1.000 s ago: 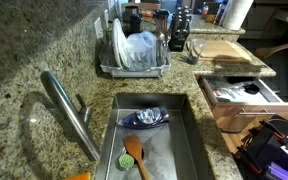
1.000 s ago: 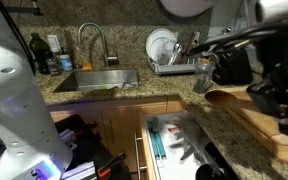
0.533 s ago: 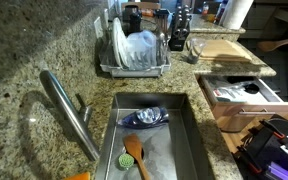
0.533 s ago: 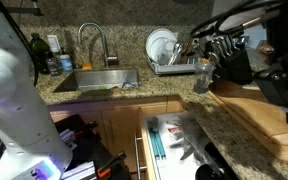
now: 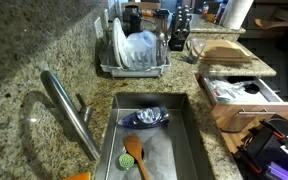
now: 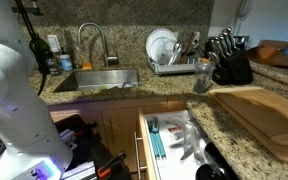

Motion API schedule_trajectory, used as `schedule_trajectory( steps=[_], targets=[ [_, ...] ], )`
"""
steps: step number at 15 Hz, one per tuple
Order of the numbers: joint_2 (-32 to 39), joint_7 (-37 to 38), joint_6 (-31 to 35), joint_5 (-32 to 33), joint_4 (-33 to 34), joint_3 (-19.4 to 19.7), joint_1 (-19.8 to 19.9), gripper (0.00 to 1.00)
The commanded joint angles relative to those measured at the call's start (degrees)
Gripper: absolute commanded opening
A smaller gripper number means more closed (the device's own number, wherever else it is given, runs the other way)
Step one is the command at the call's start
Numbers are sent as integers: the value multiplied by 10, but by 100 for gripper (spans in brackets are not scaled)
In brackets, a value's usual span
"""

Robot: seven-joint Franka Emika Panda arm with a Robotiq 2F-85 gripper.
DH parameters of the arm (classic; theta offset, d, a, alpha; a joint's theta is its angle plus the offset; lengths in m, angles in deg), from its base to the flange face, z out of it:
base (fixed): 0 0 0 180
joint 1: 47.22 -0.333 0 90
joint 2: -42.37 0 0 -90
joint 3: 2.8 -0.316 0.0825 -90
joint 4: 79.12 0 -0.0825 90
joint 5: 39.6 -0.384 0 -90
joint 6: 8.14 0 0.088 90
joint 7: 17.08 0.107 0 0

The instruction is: Take the wooden spoon out of the drawer and put it on the chopping board

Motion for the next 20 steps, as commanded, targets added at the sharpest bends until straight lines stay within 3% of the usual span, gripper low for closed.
schedule_trajectory(
  steps=[1,2,4,5,7,10,15,20],
  targets=[
    [27,-9,-21,-29,33,-27,32,7],
    [46,-11,-27,-37,53,-31,39,30],
    [51,-8,-25,-34,51,-35,40,30],
    [48,-8,-25,-33,49,-35,40,7],
    [89,16,-34,-27,76,-38,44,7],
    [196,62,-74,-50,176,-57,62,7],
    [302,124,-92,-48,318,-111,93,7],
    [356,55,-140,-121,429,-209,159,7]
  ],
)
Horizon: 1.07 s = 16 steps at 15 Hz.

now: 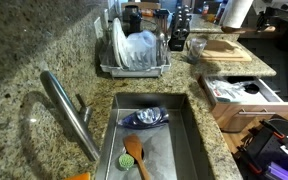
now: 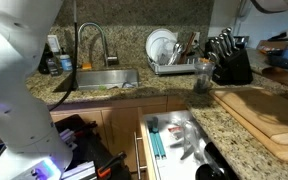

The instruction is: Take the wooden spoon out of the drawer and put it on the chopping board

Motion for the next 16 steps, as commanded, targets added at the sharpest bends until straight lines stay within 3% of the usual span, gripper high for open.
schedule_trajectory(
  steps=[1,2,4,5,10,11,12,16],
  targets=[
    [28,-72,-77,-68,73,-71,64,7],
    [14,-33,-35,-36,34,-38,28,30],
    [20,-53,-54,-52,49,-56,45,30],
    [21,-56,-55,-53,50,-59,48,7],
    [52,-30,-79,19,43,-43,19,7],
    [59,-15,-77,32,43,-41,12,55],
    [63,-3,-69,41,43,-41,7,56],
    [58,57,-24,64,37,-29,-20,84]
  ],
)
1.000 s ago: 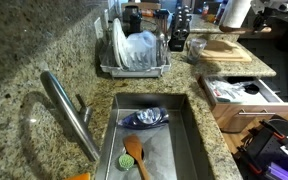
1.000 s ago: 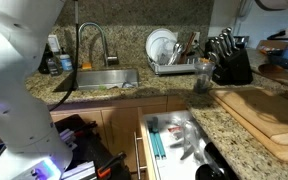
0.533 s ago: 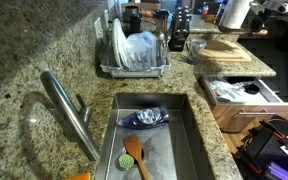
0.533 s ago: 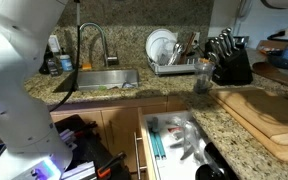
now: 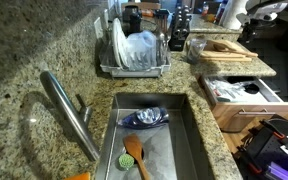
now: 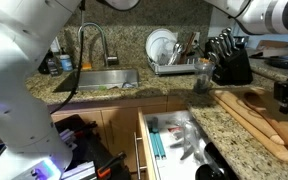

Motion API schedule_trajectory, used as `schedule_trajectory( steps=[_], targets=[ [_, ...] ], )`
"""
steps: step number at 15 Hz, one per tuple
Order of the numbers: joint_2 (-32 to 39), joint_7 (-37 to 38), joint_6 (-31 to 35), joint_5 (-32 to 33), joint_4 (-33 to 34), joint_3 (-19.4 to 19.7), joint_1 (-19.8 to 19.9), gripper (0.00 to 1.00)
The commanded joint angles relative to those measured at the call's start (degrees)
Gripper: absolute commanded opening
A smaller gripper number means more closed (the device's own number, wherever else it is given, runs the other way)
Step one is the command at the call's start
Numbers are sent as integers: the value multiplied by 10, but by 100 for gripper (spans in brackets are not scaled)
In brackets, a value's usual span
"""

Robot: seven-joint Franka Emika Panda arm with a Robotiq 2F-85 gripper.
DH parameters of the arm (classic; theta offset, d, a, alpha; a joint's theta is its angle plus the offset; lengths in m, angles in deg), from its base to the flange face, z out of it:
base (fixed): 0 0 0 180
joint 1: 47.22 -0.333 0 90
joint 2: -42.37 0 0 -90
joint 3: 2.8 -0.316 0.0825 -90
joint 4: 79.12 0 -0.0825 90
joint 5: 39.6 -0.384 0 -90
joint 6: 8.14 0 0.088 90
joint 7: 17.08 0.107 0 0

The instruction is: Take the wooden spoon out of the drawer and put it on the chopping board

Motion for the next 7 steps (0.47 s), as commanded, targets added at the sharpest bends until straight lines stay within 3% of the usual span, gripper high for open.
schedule_trajectory(
  steps=[1,3,7],
  targets=[
    [-9,45,34,23,-8,22,-24,91],
    [-16,64,32,33,-2,36,-29,100],
    [-5,61,26,29,9,37,-29,100]
  ],
)
